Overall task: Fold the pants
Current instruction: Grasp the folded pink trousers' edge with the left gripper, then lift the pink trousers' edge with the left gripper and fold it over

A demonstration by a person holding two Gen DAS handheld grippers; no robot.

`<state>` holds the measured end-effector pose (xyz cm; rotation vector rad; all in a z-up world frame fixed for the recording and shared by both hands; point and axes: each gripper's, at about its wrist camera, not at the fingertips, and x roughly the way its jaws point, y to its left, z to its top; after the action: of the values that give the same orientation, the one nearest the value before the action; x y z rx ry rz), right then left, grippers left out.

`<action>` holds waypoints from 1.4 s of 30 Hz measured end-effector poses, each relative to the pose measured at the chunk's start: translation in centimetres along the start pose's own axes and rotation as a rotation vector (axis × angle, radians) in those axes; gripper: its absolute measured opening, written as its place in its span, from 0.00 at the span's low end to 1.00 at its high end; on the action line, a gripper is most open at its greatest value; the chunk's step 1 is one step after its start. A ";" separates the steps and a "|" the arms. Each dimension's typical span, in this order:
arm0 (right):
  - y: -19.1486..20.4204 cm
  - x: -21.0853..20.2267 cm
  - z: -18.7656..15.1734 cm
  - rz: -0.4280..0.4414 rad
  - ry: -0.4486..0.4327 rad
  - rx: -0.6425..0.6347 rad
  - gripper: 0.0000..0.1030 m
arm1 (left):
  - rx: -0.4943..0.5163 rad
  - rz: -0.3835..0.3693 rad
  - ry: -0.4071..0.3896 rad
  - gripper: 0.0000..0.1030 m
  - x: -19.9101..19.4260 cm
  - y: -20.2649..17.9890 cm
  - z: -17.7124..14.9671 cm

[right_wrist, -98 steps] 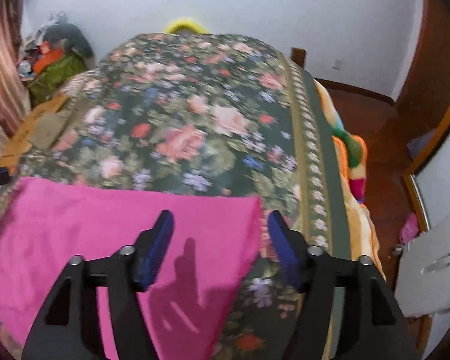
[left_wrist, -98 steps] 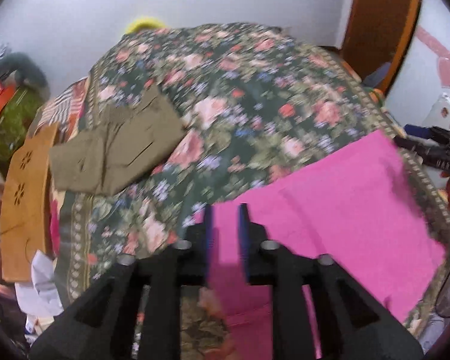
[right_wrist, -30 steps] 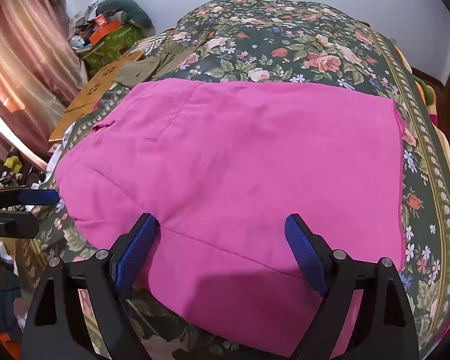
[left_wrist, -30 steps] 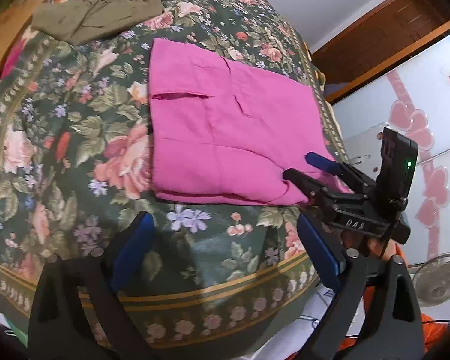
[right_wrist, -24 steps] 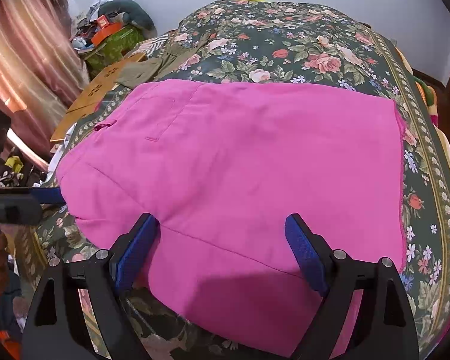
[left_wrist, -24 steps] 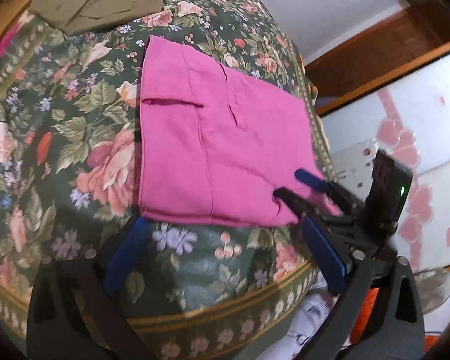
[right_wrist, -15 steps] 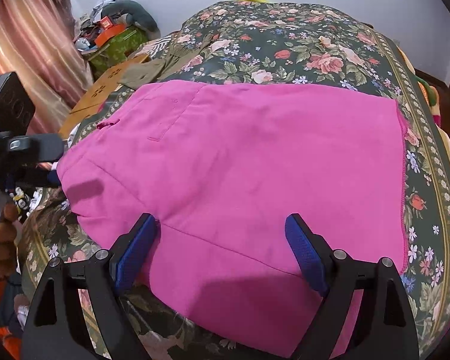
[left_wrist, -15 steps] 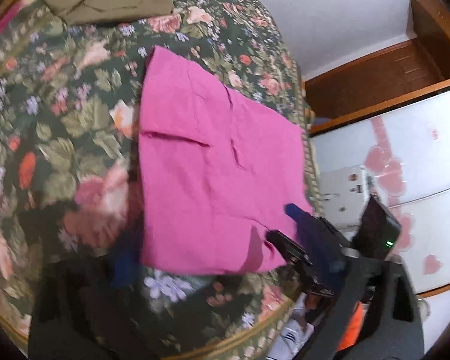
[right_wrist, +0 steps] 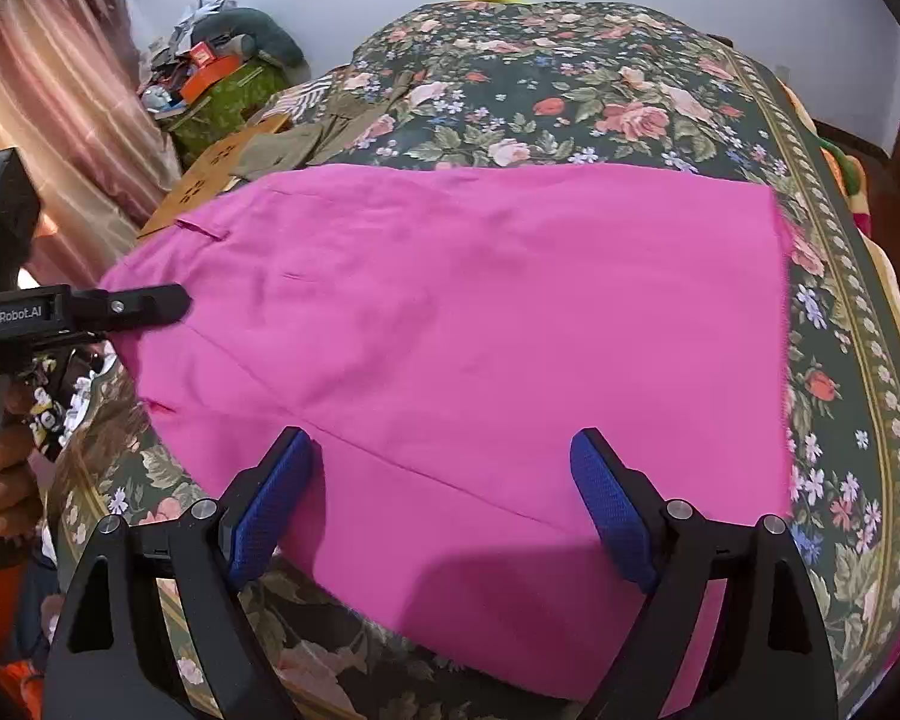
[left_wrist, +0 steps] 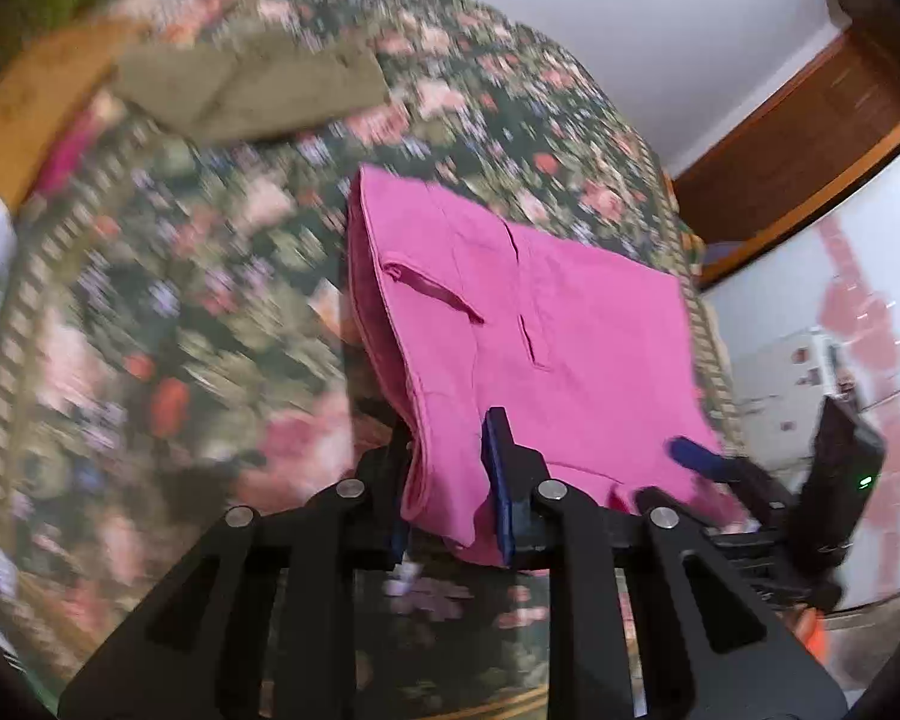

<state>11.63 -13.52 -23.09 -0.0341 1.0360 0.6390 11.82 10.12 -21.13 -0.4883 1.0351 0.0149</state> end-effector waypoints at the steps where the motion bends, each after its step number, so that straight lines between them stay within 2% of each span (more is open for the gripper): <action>1: -0.1 0.0 -0.1 -0.005 0.000 0.002 0.84 | 0.019 0.034 -0.023 0.21 -0.6 0.1 0.1; 6: 0.2 0.0 -0.4 -0.006 -0.008 -0.029 0.84 | 0.116 0.209 -0.105 0.21 -2.9 1.0 -0.2; 9: 0.6 0.2 -0.4 -0.024 -0.004 -0.042 0.84 | 0.144 0.305 -0.124 0.21 -3.3 1.7 -0.5; 12: 0.8 0.3 -0.5 -0.027 -0.012 -0.048 0.84 | 0.137 0.305 -0.111 0.21 -3.2 2.3 -0.7; 15: 0.7 0.3 -0.5 -0.023 -0.013 -0.043 0.84 | 0.163 0.311 -0.140 0.20 -3.7 1.0 -0.2; 21: 0.7 0.3 -0.7 -0.021 -0.023 -0.038 0.84 | 0.259 0.196 -0.207 0.19 -5.6 -4.5 2.5; 27: 0.6 -0.3 -0.5 -0.023 -0.028 -0.019 0.83 | 0.301 0.050 -0.182 0.19 -5.3 -9.9 4.2; 34: -1.8 -3.2 -0.7 -0.045 -0.087 0.038 0.83 | 0.381 -0.034 -0.080 0.19 -1.7 -15.4 4.2; 42: -5.2 -5.1 -2.2 -0.098 -0.106 0.119 0.83 | 0.384 -0.080 0.079 0.18 4.5 -17.4 2.6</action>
<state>10.73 -20.93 -21.53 0.0522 0.9617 0.4846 20.43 -5.39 -17.13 -0.1806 1.0642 -0.2717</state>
